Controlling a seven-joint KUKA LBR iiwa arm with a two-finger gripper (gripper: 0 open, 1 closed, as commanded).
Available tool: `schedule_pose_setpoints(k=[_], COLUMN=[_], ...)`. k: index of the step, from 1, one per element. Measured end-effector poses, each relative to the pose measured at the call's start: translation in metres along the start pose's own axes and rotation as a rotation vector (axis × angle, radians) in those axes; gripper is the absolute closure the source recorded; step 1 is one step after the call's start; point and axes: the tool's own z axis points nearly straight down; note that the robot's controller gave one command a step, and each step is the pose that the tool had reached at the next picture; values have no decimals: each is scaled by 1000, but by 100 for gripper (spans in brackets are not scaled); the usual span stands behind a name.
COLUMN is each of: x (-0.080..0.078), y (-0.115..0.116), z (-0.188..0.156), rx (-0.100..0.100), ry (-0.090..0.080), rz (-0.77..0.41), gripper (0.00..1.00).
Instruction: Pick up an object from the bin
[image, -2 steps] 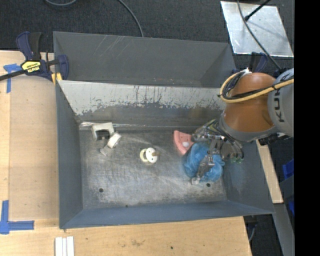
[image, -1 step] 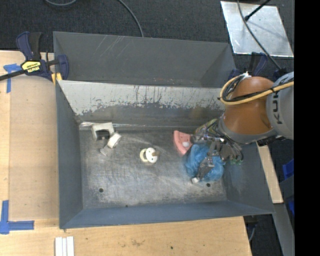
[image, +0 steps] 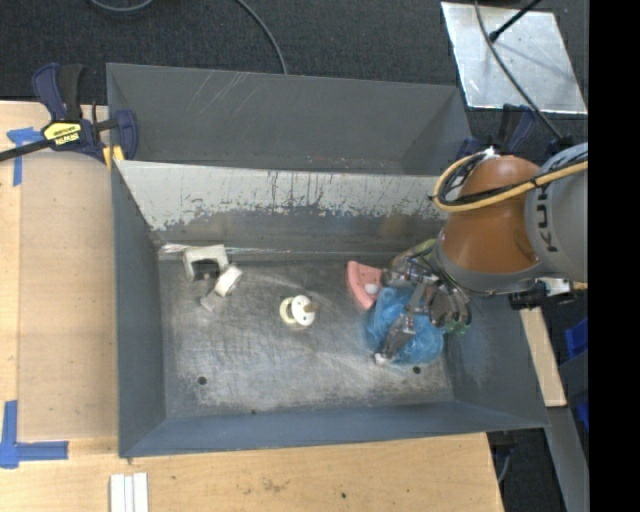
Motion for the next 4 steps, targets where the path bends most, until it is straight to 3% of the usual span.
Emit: schedule_pose_setpoints(k=[1,2,4], x=[1,-1,-1], y=[-4,-19,-24], z=[-1,1,-4], rx=[-13,10,12], ry=[3,-3,3], rz=[24,89,96], gripper=[0,100,100])
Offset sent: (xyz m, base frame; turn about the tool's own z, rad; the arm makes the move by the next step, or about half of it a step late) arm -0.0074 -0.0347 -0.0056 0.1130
